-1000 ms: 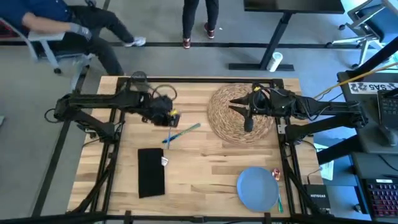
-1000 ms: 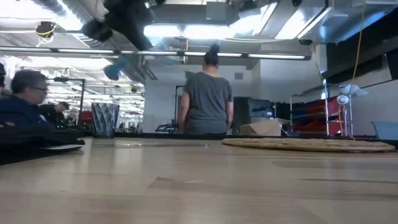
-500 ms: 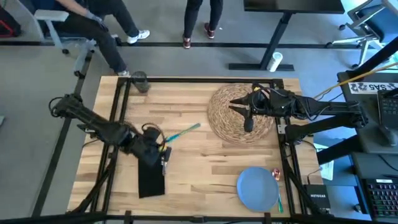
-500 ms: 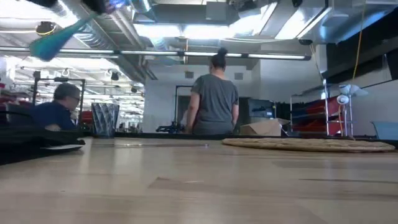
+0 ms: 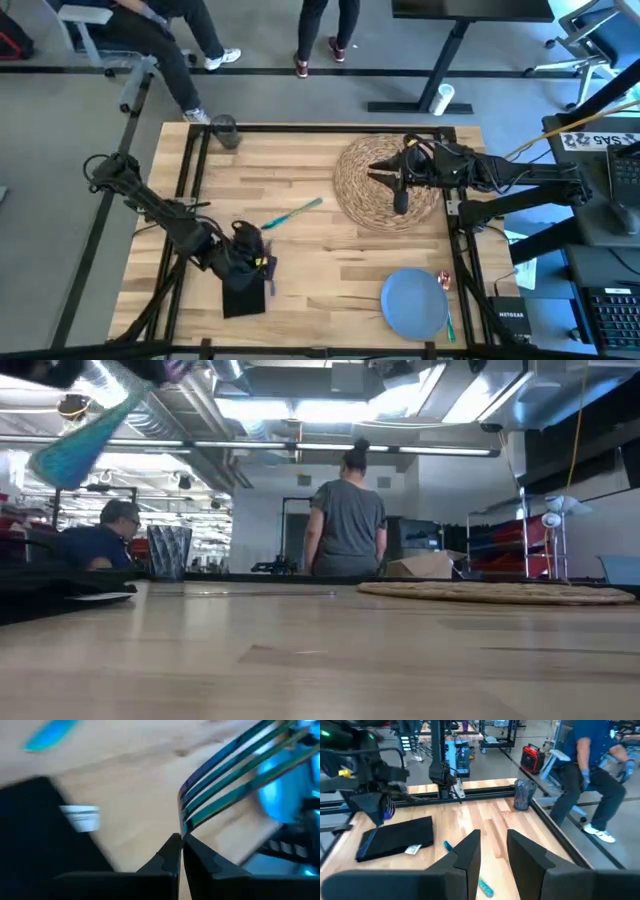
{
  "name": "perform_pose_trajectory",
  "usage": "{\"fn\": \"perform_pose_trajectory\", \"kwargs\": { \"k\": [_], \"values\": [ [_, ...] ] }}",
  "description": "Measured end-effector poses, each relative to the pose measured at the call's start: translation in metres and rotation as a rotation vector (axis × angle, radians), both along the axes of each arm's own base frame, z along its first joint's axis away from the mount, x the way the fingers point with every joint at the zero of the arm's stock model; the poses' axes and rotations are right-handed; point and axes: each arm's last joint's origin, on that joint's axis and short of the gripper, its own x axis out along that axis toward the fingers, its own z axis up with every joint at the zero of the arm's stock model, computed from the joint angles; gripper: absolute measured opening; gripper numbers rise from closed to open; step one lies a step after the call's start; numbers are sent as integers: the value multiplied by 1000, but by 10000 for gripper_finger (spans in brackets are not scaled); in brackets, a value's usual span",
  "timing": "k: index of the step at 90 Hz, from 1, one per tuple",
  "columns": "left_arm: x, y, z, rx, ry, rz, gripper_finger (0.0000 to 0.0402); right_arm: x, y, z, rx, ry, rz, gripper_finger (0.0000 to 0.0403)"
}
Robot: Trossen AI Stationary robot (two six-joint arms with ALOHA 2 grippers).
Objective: Set table place
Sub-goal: Put the blue fork on the black table napkin
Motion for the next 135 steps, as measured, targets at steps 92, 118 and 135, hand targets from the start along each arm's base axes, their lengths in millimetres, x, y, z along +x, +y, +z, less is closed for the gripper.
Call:
{"fn": "perform_pose_trajectory", "kwargs": {
  "k": [92,118,135],
  "values": [
    [-85,-15,-30,-71,-22,-70,0,0,1,0,72,-13,27,83],
    [-89,-7,-67,-68,-45,-56,0,0,1,1,101,-20,19,83],
    [-92,-3,-74,-51,-11,-64,0,0,1,1,123,-24,12,83]
  ]
}}
